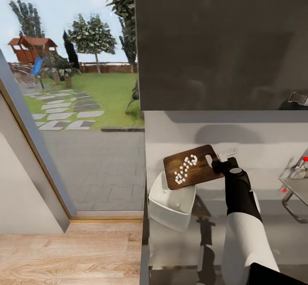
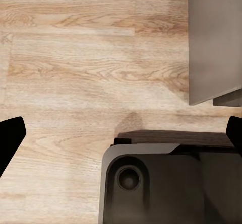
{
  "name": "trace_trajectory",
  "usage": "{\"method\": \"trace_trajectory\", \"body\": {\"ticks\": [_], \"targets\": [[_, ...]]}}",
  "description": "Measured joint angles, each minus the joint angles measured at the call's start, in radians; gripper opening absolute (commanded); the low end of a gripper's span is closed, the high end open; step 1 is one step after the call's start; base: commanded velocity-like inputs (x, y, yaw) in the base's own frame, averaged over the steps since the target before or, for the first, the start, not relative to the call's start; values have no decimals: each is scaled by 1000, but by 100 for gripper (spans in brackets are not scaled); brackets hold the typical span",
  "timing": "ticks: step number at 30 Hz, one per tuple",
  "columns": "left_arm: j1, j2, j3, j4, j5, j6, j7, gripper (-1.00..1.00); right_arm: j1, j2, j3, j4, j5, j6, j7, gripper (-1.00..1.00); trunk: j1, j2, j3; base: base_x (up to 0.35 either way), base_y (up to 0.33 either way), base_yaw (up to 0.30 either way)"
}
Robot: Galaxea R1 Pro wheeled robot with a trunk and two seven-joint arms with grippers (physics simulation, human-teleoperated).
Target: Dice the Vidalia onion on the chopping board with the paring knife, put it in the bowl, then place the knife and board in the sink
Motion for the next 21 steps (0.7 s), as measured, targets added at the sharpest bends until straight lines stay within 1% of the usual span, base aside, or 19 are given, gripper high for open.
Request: {"method": "trace_trajectory", "body": {"ticks": [1,5,6,10,21], "targets": [[0,0,0,0,0,0,0,100,0,0,7,0,1,1,-1,-100,0,0,0,0,0,0],[0,0,0,0,0,0,0,100,0,0,13,0,3,2,-3,-100,0,0,0,0,0,0],[0,0,0,0,0,0,-1,100,0,0,17,0,3,2,-10,-100,0,0,0,0,0,0],[0,1,-1,0,1,0,-1,100,0,0,53,0,1,2,-61,-100,0,0,0,0,0,0],[0,0,-1,0,0,0,-1,100,0,0,60,0,1,3,-75,-100,0,0,0,0,0,0]]}}
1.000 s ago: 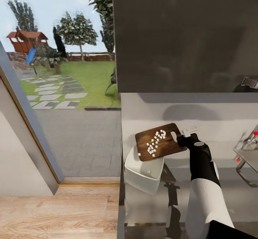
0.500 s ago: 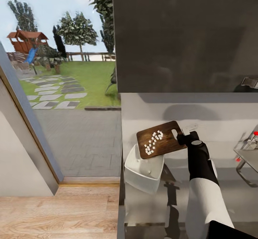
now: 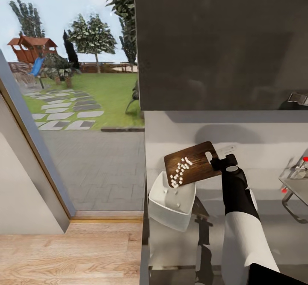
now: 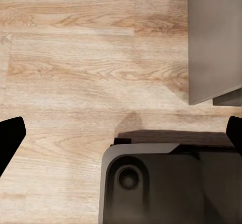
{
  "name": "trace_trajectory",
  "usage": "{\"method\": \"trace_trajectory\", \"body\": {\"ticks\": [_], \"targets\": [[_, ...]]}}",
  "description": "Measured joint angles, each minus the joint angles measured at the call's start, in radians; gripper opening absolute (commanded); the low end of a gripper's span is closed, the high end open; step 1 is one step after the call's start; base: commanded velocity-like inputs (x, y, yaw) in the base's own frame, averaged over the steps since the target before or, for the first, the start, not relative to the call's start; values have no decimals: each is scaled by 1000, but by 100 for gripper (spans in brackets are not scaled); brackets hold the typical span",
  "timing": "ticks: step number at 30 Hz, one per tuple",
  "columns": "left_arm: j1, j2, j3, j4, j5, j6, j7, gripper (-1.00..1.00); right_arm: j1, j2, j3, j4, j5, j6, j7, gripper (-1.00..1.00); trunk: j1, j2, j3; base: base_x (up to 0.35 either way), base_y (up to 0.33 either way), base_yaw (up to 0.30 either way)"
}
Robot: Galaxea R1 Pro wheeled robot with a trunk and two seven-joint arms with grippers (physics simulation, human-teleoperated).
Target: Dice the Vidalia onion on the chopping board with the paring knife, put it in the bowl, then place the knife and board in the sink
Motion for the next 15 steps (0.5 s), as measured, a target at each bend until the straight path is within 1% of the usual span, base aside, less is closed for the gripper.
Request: {"method": "trace_trajectory", "body": {"ticks": [6,7,10,12,15], "targets": [[0,1,0,0,0,0,0,100,0,0,1,0,0,0,-17,-100,0,0,0,0,0,0],[0,1,0,0,0,0,0,100,0,0,8,0,-1,0,-22,-100,0,0,0,0,0,0],[0,1,0,0,0,0,0,100,0,0,54,0,-3,0,-28,-100,0,0,0,0,0,0],[0,1,0,0,0,0,0,100,0,0,65,0,-1,0,-29,-100,0,0,0,0,0,0],[0,1,0,0,0,0,0,100,0,0,68,0,-1,0,-29,-100,0,0,0,0,0,0]]}}
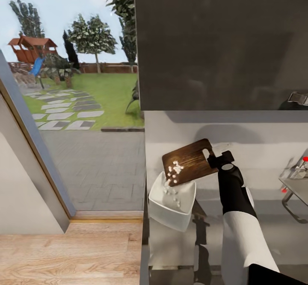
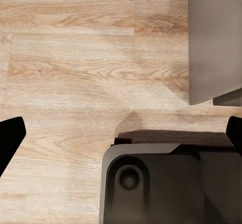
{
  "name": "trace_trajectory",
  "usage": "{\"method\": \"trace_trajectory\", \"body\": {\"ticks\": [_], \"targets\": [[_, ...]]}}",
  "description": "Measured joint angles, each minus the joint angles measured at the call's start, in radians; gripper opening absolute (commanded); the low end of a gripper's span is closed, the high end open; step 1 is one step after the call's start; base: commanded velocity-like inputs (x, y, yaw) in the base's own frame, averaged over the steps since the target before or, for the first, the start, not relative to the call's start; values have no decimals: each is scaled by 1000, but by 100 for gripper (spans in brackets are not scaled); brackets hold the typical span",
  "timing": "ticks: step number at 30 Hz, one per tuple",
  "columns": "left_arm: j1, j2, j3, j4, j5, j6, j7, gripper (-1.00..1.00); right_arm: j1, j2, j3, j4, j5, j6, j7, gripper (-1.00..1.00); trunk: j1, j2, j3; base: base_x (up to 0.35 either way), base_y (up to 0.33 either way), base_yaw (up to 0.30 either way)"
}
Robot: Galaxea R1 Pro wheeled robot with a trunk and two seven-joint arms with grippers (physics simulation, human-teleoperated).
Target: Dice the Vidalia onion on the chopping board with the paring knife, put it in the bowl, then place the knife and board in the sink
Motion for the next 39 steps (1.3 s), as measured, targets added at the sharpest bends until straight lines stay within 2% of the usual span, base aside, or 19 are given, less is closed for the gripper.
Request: {"method": "trace_trajectory", "body": {"ticks": [17,24,25,26,28,30,32,37,39], "targets": [[0,1,0,0,0,-1,0,100,0,0,-6,0,-2,1,-15,-100,0,0,0,-5,0,0],[0,1,0,0,0,-1,0,100,0,0,-29,0,-14,0,-7,-100,1,0,0,-290,0,0],[0,0,0,0,0,-1,0,100,0,0,-42,0,-28,0,3,-100,1,0,0,-337,0,0],[0,0,0,3,0,-1,0,100,0,0,-71,1,-71,1,31,-100,1,0,0,-337,0,0],[0,0,0,9,0,-1,0,100,0,0,-104,1,-134,2,92,-100,1,0,0,-338,0,0],[0,0,0,12,0,-2,0,100,0,-9,-118,0,-194,2,167,-100,1,0,0,-338,0,0],[0,-2,0,14,0,-1,0,100,0,-19,-120,0,-227,1,210,-100,1,0,0,-338,0,0],[0,-4,0,17,0,-2,0,100,0,-23,-126,0,-247,-1,268,-100,1,0,0,-338,-46,0],[0,-5,0,17,0,-1,0,100,0,-22,-151,0,-244,-8,276,-100,1,0,0,-321,-141,0]]}}
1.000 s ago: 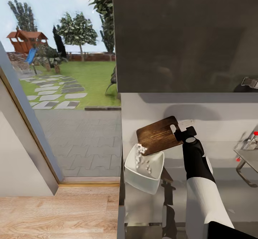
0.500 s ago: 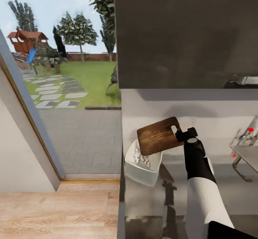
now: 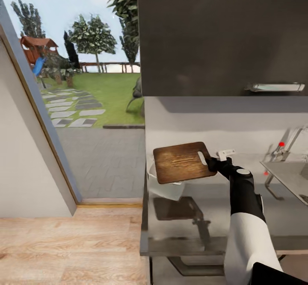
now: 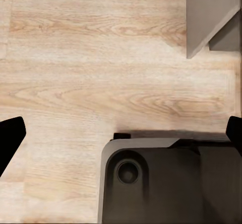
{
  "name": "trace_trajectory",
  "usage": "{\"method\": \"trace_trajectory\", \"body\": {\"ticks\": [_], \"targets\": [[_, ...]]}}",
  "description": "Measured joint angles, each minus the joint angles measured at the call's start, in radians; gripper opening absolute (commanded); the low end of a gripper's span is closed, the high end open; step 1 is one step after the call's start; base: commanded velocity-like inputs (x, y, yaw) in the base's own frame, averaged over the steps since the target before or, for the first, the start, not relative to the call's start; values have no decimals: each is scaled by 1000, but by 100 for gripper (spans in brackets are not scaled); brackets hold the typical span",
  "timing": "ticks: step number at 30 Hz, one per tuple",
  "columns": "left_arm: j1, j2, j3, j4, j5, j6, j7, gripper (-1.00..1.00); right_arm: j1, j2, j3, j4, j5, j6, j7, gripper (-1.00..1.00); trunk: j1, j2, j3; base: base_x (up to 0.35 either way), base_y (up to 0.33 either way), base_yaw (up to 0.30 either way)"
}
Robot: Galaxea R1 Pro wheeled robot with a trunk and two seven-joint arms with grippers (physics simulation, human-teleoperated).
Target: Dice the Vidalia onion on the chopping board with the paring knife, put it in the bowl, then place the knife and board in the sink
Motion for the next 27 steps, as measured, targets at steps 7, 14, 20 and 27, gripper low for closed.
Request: {"method": "trace_trajectory", "body": {"ticks": [7,14,20,27], "targets": [[0,-3,0,16,-1,-1,3,100,0,5,-23,7,-3,-1,2,-100,0,0,0,-155,-222,0],[0,-5,0,16,-1,-3,3,100,0,3,-40,3,-3,3,2,-100,-1,0,0,-4,-311,0],[0,-5,0,16,-1,-3,3,100,0,11,-41,3,-3,8,1,-100,-1,0,0,0,-317,0],[0,-5,0,15,-1,-3,3,100,0,21,-40,4,-5,7,1,-100,-1,0,0,0,-318,0]]}}
